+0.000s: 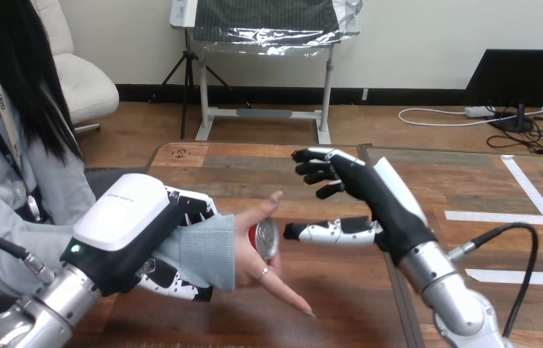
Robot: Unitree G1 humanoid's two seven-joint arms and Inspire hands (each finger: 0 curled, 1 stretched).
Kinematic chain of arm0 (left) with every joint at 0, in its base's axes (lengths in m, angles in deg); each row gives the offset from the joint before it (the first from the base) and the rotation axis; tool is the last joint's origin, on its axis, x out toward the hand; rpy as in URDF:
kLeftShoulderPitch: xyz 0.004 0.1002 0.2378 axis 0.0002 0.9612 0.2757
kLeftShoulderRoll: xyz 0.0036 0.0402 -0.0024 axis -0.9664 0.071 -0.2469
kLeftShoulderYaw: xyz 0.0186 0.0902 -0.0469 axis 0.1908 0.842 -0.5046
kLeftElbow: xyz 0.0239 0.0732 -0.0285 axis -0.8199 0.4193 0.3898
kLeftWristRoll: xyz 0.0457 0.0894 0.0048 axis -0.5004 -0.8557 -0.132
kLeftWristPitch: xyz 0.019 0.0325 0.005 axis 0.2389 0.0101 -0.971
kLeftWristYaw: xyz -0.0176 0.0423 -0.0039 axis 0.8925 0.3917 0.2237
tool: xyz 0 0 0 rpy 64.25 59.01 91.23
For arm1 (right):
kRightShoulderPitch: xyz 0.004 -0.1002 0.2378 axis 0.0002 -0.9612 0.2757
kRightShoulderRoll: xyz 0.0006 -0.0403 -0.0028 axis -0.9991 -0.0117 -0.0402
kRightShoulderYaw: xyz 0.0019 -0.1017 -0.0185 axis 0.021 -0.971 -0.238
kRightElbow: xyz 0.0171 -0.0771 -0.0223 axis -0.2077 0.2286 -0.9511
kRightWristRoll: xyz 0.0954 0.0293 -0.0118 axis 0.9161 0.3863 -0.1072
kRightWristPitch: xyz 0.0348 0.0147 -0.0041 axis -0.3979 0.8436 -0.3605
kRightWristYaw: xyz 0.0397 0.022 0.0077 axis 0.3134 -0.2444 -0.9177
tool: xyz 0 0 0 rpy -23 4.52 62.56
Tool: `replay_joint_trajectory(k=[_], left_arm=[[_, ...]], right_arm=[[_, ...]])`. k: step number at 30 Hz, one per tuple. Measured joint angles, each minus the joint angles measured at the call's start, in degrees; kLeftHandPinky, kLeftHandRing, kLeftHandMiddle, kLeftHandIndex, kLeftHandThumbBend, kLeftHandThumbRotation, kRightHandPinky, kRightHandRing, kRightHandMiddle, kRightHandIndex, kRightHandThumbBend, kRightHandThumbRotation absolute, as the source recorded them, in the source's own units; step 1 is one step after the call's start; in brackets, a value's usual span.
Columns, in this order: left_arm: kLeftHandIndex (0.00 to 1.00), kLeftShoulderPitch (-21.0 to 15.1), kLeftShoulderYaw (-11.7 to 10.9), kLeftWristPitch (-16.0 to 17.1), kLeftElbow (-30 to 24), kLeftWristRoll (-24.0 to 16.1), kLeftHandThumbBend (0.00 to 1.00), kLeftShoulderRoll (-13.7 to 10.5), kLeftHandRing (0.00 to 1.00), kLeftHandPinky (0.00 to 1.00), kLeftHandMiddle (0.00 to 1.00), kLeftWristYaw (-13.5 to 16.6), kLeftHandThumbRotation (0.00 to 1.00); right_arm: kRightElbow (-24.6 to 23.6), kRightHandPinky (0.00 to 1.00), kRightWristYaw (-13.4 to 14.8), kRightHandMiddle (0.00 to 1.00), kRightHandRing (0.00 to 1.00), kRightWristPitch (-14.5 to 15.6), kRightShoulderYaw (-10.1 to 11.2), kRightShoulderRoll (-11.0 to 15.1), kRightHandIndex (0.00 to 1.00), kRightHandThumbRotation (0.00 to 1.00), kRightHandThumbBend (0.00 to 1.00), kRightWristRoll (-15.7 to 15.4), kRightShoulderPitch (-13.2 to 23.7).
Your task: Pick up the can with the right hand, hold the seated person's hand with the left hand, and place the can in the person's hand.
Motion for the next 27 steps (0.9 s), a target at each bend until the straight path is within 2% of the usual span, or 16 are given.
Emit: replay_joint_trajectory(k=[16, 27], left_arm=[[0.54, 2.69, -0.60, 0.38, -3.05, 1.42, 0.94, 0.76, 0.44, 0.40, 0.50, 0.62, 0.12], [0.64, 5.53, -1.79, 0.94, -4.24, 3.78, 0.94, 3.38, 0.53, 0.48, 0.60, 2.88, 0.14]], right_arm=[[-0.30, 0.66, -2.06, 0.77, 0.76, 0.23, 2.00, 0.72, 0.80, 0.24, 0.82, 3.09, 0.17], [-4.20, 0.64, -4.50, 0.77, 0.75, 0.03, 4.18, 1.01, 0.80, 0.26, 0.82, 7.76, -0.85]])
